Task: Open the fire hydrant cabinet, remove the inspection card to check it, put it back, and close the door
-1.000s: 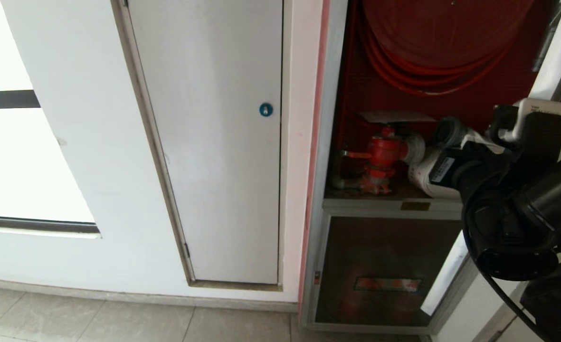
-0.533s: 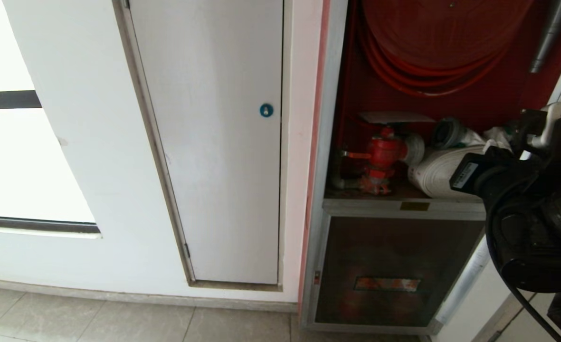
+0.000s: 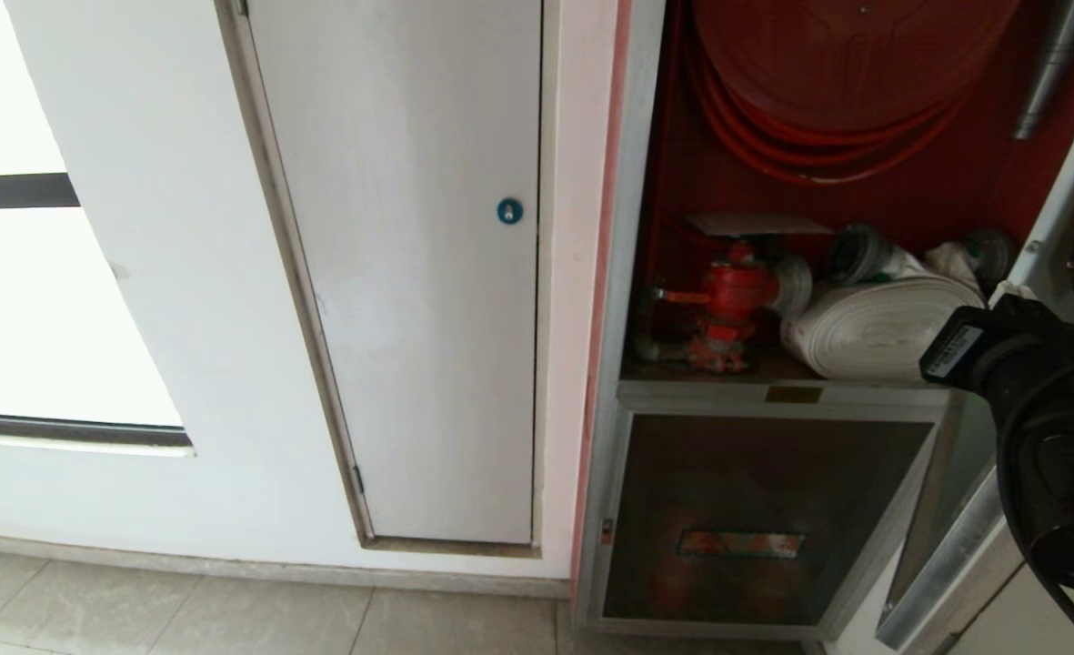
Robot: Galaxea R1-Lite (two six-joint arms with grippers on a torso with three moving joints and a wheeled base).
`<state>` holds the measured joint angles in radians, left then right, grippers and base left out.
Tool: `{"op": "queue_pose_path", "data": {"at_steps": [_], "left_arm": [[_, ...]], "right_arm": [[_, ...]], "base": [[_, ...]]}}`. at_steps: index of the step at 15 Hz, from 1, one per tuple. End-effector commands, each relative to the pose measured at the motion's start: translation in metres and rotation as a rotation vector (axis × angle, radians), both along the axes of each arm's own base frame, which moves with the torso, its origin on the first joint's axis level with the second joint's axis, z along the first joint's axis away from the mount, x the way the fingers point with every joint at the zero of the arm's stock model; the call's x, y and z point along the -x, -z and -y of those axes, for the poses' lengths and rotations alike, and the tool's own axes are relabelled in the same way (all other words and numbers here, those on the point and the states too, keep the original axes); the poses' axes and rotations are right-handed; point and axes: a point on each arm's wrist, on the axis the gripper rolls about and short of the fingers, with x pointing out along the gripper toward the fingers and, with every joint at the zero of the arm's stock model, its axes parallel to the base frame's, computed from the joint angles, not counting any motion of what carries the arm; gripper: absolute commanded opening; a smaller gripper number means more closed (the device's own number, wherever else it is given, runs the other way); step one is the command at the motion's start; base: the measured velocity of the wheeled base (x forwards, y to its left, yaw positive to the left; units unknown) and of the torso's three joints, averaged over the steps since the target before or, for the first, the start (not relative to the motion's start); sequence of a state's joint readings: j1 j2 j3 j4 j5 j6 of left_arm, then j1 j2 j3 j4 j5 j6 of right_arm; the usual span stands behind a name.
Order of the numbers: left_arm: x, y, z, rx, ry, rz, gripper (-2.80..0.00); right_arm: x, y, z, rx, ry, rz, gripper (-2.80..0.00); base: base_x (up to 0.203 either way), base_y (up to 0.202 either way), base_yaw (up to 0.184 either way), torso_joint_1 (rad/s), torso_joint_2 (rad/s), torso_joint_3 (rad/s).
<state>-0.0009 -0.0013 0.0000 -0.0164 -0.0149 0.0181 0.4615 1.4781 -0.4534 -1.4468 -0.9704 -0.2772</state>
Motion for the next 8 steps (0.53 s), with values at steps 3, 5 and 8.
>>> {"op": "queue_pose_path", "data": {"at_steps": [3, 5, 8], "left_arm": [[0.0, 0.002, 0.0, 0.0, 0.001, -0.005, -2.8], [0.0, 0.002, 0.0, 0.0, 0.001, -0.005, -2.8], [0.0, 0.002, 0.0, 0.0, 0.0, -0.005, -2.8]], "right_arm": [[0.01, -0.001, 0.008, -0.009, 0.019, 0.013, -2.8], [0.013, 0.002, 0.013, -0.005, 0.038, 0.004, -2.8], [0.016, 0.001, 0.016, -0.008, 0.046, 0.01, -2.8]], "base": [[0.0, 0.0, 0.0, 0.0, 0.0, 0.0], [0.0, 0.0, 0.0, 0.0, 0.0, 0.0], [0.0, 0.0, 0.0, 0.0, 0.0, 0.0]]}}
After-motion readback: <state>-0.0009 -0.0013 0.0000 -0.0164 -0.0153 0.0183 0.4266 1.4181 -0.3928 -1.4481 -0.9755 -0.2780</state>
